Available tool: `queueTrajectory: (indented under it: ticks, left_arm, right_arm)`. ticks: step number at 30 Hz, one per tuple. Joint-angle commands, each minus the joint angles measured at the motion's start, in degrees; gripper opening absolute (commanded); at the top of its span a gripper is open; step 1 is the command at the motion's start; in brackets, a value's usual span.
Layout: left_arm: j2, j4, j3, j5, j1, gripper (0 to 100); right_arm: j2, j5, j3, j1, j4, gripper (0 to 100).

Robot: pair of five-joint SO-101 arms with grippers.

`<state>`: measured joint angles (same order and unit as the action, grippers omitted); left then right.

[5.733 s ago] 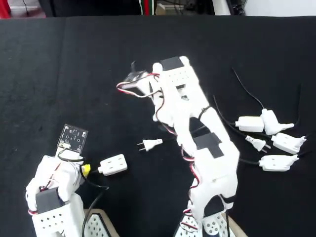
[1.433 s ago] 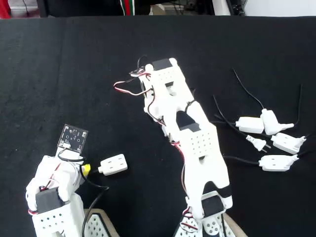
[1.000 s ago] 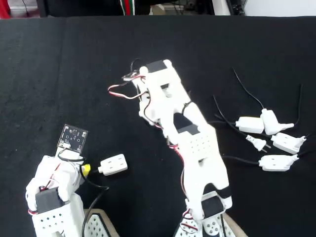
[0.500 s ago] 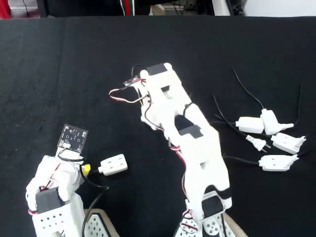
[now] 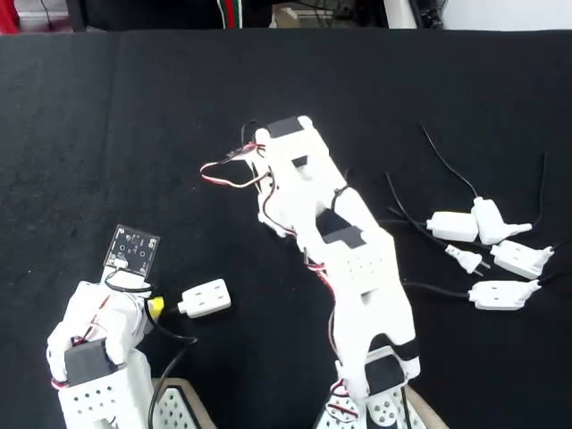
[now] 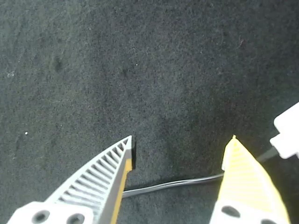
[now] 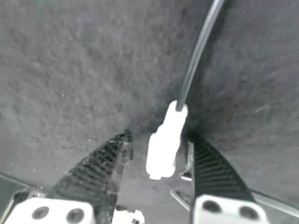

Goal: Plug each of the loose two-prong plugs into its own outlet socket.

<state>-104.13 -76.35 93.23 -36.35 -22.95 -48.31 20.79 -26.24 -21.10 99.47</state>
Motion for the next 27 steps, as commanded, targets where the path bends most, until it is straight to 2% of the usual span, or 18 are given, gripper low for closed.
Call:
queueTrajectory:
  ticks: [1, 7, 12, 24, 27]
  left_arm:
    - [-0.09, -0.35, 0.31, -0.88, 0.13, 30]
    - [-0.09, -0.35, 0.31, -0.88, 0.13, 30]
    - [-0.09, -0.35, 0.31, -0.88, 0.13, 30]
    - [-0.09, -0.35, 0.31, -0.88, 0.13, 30]
    - [-0.09, -0.35, 0.31, -0.88, 0.13, 30]
  right_arm:
    - [-2.42, 0.09, -5.32, -0.09, 1.76, 20.8]
    - [-2.33, 0.44, -5.41, 1.41, 1.76, 20.4]
    - [-2.33, 0.62, -5.41, 2.55, 1.76, 3.1]
    - [-2.68, 2.02, -7.87, 2.55, 1.67, 5.8]
    - [-2.68, 2.02, -8.75, 2.55, 1.67, 12.3]
